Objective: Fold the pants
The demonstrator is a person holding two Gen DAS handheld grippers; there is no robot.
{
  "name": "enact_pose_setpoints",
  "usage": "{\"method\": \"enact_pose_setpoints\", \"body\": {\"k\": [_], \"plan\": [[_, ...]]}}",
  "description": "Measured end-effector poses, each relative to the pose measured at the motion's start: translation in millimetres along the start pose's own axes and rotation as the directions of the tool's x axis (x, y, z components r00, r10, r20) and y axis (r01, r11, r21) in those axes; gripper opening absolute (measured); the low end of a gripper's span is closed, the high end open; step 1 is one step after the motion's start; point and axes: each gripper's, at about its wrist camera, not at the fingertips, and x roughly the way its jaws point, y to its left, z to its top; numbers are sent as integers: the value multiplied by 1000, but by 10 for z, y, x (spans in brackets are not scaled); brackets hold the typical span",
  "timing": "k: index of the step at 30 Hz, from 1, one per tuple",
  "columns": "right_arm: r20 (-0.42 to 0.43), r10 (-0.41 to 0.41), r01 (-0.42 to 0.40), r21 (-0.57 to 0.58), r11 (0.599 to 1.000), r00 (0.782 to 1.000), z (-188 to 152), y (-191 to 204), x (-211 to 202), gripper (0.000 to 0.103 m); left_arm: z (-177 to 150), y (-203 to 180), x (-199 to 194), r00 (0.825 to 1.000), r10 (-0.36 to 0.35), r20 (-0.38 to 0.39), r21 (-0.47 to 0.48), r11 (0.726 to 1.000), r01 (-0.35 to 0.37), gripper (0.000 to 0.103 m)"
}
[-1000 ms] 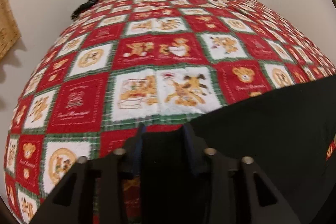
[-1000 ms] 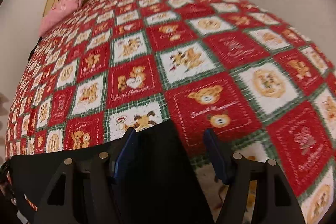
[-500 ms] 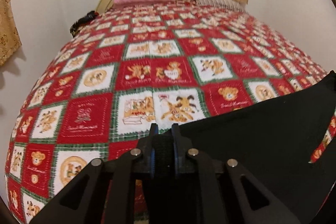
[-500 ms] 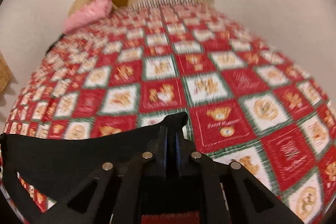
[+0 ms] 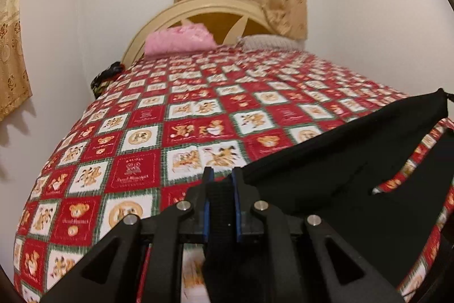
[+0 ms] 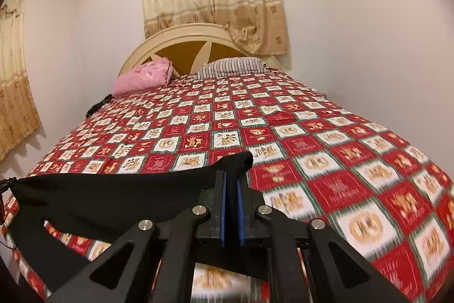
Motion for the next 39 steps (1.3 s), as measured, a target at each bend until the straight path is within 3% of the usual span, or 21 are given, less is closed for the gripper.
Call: {"method": "enact_pose_setpoints", "body": {"k": [7, 17, 20, 25, 27, 29, 30, 35, 39], "plan": [[-20, 4, -3, 54, 999, 1000, -483, -185, -423, 6, -433, -96, -363, 996, -69, 61, -9, 998, 69, 14], [-107, -28, 37, 85, 996, 994, -975, -374, -614, 6, -1118, -145, -434, 994, -105, 1, -51, 993, 105, 18], [-123, -37, 48, 86, 995, 992, -1045, -387, -648, 6, -1178, -126, -473, 996, -92, 21, -64, 994, 93, 25], [-140, -68, 77, 62, 995, 988, -1107, -373, -771, 6, -1211, -158, -567, 996, -82, 27, -38, 996, 83, 26], [-157, -92, 102, 58, 993, 983, -1102, -376, -809, 11, -1215, -181, -618, 998, -57, 25, -8, 998, 57, 31], [-163, -130, 142, 69, 987, 978, -1100, -414, -883, 53, -1220, -203, -677, 1000, 14, 28, 28, 1000, -15, 59], [-156, -148, 161, 74, 984, 977, -1095, -435, -942, 59, -1224, -188, -727, 999, 32, 38, 41, 999, -34, 63], [-103, -200, 203, 24, 979, 974, -969, -224, -1281, 59, -1322, -83, -903, 996, 91, 11, 86, 992, -92, 70], [-89, -148, 134, -143, 981, 985, -834, 495, -1286, 59, -1422, -10, -938, 991, 135, -19, 73, 988, -133, 70]]}}
